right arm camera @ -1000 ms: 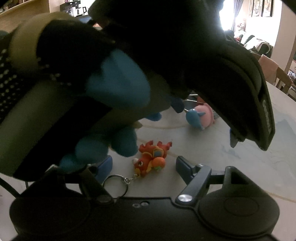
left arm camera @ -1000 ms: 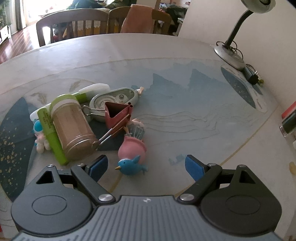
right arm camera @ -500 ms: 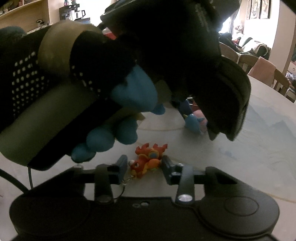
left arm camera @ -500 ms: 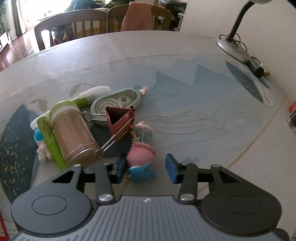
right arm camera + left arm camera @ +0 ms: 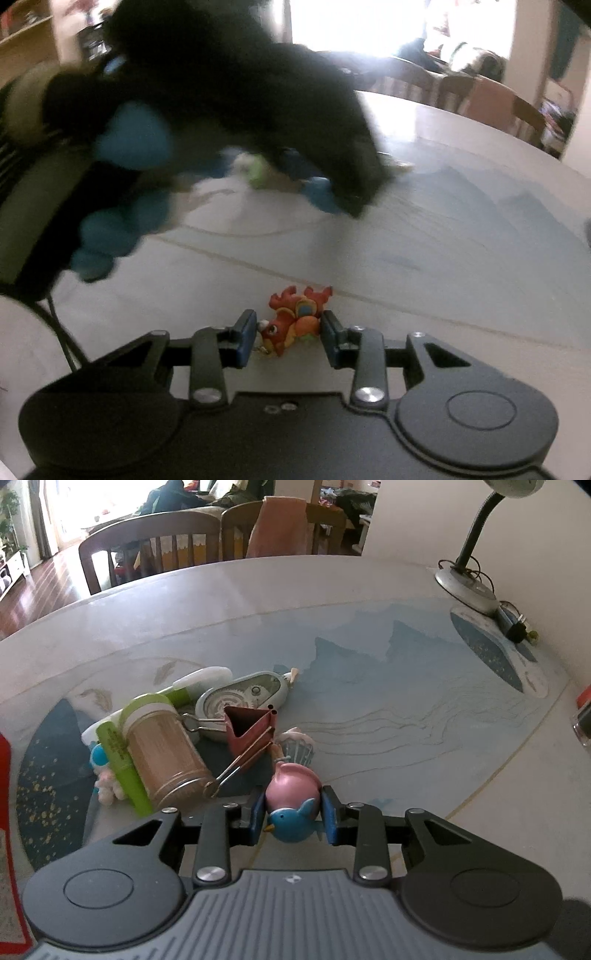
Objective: Organize rigid objects
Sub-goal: 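Grasp the pink pig toy with the left tool while the right tool grasps the red keychain toy, then carry the pig toy and keychain into the cardboard box and open both tools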
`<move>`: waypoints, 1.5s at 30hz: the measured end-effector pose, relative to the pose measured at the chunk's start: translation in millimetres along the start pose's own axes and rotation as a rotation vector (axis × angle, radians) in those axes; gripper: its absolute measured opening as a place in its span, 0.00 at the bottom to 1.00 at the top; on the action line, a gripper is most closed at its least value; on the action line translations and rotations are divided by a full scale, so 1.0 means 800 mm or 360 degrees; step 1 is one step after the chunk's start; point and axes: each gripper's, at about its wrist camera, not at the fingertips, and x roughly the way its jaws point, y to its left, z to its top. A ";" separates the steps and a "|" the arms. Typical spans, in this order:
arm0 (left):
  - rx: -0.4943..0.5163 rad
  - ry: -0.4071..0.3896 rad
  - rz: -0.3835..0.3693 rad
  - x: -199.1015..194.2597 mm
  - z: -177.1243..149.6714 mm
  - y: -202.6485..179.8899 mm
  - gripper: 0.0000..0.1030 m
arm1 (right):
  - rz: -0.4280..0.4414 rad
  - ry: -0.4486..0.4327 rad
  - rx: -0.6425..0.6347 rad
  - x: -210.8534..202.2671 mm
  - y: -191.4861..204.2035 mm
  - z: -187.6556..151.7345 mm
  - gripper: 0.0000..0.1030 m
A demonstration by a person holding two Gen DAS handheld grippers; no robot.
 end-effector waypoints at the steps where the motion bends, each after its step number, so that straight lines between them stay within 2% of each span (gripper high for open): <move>1: -0.0011 -0.0003 -0.0009 -0.004 -0.001 0.001 0.30 | -0.0011 -0.0005 0.0037 -0.005 -0.006 0.000 0.36; 5: -0.0036 -0.0011 -0.0024 -0.026 -0.008 0.006 0.30 | -0.0044 -0.0049 0.0146 -0.046 -0.032 -0.005 0.36; 8: -0.0062 -0.0023 -0.0044 -0.045 -0.015 0.011 0.30 | -0.0066 -0.0102 0.0161 -0.076 -0.008 -0.004 0.36; 14: -0.0137 -0.0026 -0.0106 -0.084 -0.025 0.025 0.30 | -0.0064 -0.0171 0.0152 -0.106 -0.022 0.006 0.36; 19: -0.0178 -0.0069 -0.0127 -0.123 -0.030 0.039 0.30 | -0.0024 -0.0192 0.0144 -0.123 -0.012 0.027 0.36; 31: -0.0315 -0.0130 -0.0064 -0.194 -0.056 0.111 0.30 | 0.0072 -0.0234 0.0066 -0.135 0.044 0.090 0.36; 45: -0.0390 -0.0259 0.0030 -0.272 -0.072 0.219 0.30 | 0.0156 -0.0287 -0.0099 -0.109 0.139 0.171 0.36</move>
